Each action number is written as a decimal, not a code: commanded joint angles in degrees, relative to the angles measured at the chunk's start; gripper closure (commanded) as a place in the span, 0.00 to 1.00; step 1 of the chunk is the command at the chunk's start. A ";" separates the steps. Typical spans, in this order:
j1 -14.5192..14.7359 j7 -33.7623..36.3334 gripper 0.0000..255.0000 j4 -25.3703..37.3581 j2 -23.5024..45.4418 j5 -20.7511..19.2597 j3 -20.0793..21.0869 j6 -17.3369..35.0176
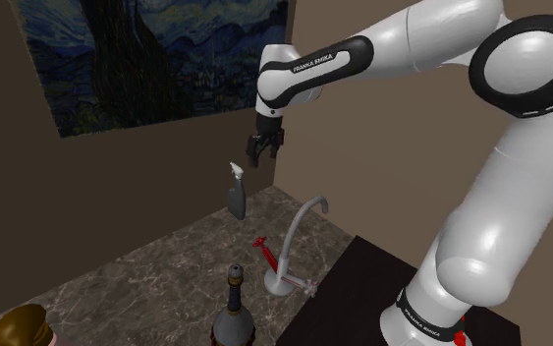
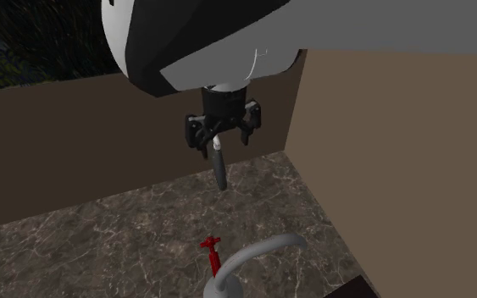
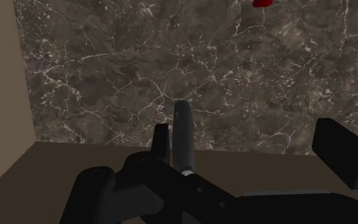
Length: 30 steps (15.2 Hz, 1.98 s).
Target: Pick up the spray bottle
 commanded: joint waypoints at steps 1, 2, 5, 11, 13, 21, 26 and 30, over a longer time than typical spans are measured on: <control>0.07 0.58 0.00 3.99 4.96 -0.25 0.06 1.21; 0.03 0.70 0.00 5.87 7.15 -0.38 -0.01 1.61; -0.11 1.05 0.00 12.03 13.77 -0.73 -0.23 2.37; -0.45 1.66 0.00 26.02 26.71 -1.22 -0.71 1.88; -0.46 1.65 0.00 25.37 27.32 -1.20 -0.69 3.13; -0.49 1.63 1.00 24.25 29.34 -1.12 -0.64 6.28; -0.47 1.65 1.00 24.36 29.38 -1.12 -0.63 6.21; -0.49 1.63 1.00 23.87 29.21 -1.12 -0.64 6.53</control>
